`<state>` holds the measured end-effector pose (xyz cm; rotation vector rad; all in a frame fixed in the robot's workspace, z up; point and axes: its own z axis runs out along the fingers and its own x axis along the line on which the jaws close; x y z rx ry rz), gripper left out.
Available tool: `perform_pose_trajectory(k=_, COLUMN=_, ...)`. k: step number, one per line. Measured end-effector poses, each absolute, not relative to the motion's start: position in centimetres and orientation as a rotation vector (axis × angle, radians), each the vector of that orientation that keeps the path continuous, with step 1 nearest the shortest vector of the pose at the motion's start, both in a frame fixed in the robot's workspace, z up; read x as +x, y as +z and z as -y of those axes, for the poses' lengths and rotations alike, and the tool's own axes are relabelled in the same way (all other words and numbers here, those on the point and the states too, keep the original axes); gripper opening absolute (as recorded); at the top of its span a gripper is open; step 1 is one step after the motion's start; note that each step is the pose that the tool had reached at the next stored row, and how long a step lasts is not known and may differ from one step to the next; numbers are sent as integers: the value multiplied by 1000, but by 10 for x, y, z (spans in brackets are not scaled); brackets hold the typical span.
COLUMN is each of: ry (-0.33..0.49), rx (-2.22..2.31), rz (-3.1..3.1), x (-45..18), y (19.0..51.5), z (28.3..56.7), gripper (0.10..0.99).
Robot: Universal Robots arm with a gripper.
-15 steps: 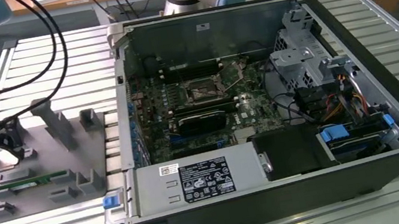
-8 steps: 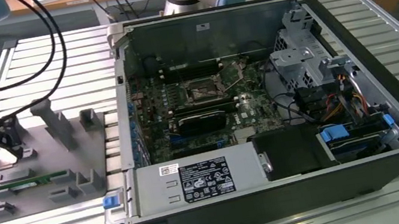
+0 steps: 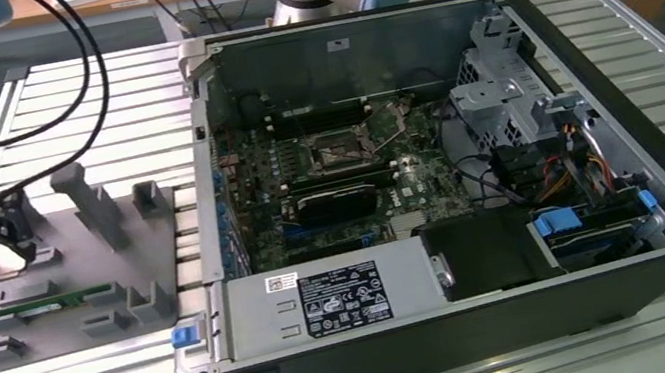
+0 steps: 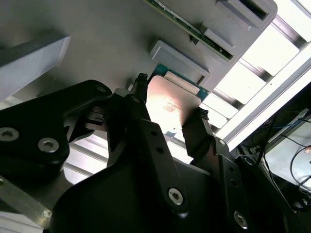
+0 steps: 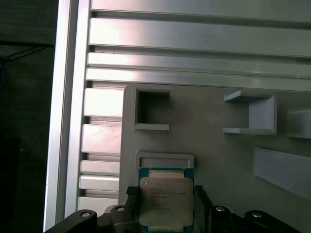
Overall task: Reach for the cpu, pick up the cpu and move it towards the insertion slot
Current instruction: 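Pick up the cpu and move it towards the insertion slot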
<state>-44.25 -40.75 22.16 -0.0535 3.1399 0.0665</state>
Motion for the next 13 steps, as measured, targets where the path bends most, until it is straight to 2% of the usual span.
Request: perform_pose_trajectory(k=13, ry=67, rx=-53, rz=-3140, x=-443, y=236, z=407, gripper=537)
